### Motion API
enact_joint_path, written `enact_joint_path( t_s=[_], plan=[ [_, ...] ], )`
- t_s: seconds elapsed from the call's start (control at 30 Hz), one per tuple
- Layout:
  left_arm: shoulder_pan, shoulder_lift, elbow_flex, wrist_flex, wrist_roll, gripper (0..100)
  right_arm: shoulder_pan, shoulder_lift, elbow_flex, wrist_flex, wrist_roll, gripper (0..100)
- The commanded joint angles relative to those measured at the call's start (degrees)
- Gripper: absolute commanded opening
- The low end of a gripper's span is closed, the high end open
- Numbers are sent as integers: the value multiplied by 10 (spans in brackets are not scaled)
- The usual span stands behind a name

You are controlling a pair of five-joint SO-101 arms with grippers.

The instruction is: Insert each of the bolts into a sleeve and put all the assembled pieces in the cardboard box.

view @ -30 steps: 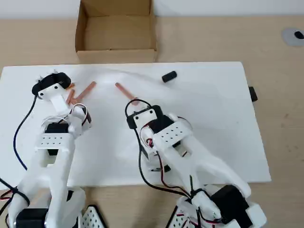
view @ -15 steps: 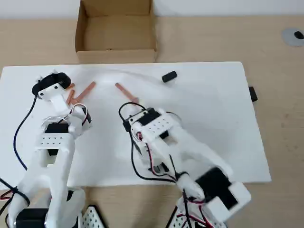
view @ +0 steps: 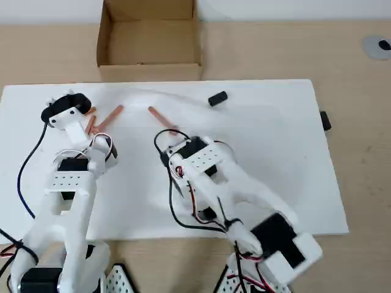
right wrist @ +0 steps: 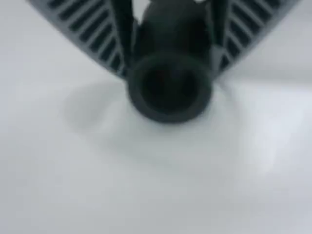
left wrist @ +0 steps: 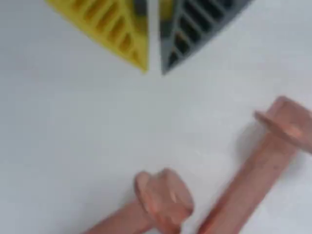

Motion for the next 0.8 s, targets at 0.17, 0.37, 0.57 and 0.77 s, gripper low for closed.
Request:
enact_joint_path(
  t_s=[0.17,0.37,0.57,0.77],
  plan=[
    [9,1,-18,-8,-4,27,-16,-199,-14,-16,9,10],
    [9,1,-18,-8,-4,27,2,-272,-14,-16,25,10],
    [9,1,-18,-8,-4,27,99,-275,-14,-51,38,10],
    [9,1,-18,-8,-4,27,189,-272,-14,-171,115,10]
  ],
)
